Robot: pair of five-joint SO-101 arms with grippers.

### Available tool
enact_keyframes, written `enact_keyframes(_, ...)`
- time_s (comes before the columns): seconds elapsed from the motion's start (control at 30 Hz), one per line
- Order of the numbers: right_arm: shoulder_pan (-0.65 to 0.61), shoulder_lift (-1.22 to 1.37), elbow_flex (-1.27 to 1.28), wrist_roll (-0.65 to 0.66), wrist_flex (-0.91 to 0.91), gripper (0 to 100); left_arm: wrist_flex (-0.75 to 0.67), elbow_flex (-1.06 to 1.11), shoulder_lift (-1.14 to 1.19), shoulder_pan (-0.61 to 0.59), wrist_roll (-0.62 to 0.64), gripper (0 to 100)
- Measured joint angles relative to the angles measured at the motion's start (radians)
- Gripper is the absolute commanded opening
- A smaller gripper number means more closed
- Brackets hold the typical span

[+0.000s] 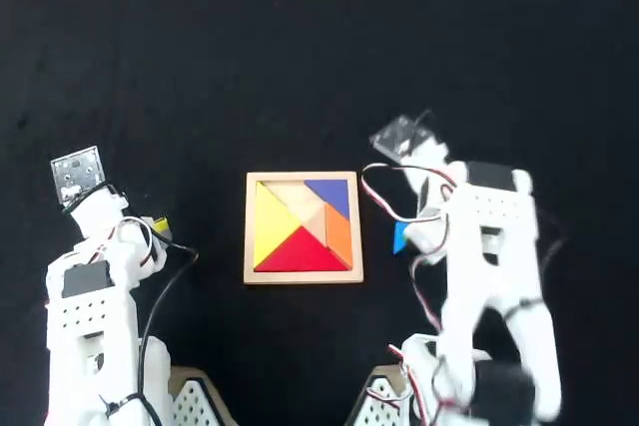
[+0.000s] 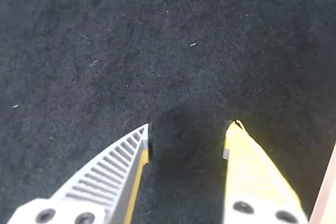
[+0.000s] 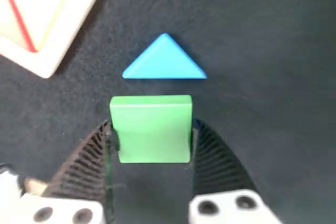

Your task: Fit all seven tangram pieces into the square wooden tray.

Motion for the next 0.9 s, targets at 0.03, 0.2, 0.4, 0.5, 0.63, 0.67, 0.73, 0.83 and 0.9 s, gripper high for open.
enact_keyframes(0.03,-0.011,-0.046,-0.035,0.000,0.040,1.4,0.000,0.000,0.000,0.000,0.000,24)
enact_keyframes(0.2,-0.176,-0.130,-0.180,-0.094,0.163,1.5,0.000,0.000,0.000,0.000,0.000,24)
enact_keyframes(0.4,-0.400,0.071,-0.391,-0.315,0.170,1.5,0.000,0.000,0.000,0.000,0.000,24)
enact_keyframes(0.5,-0.437,0.253,-0.523,-0.410,0.130,1.4,0.000,0.000,0.000,0.000,0.000,24)
enact_keyframes(0.63,-0.474,0.485,-0.663,-0.468,0.114,1.4,-0.029,0.026,0.000,0.000,0.000,24)
enact_keyframes(0.67,-0.489,0.532,-0.680,-0.470,0.109,1.4,-0.046,0.038,0.000,0.000,0.000,24)
enact_keyframes(0.73,-0.523,0.609,-0.700,-0.471,0.091,1.4,-0.066,0.044,0.000,0.000,0.000,24)
enact_keyframes(0.83,-0.571,0.697,-0.700,-0.471,0.043,1.4,-0.072,0.044,0.000,0.000,0.000,24)
enact_keyframes(0.9,-0.580,0.746,-0.700,-0.474,0.023,1.4,-0.072,0.044,0.000,0.000,0.000,24)
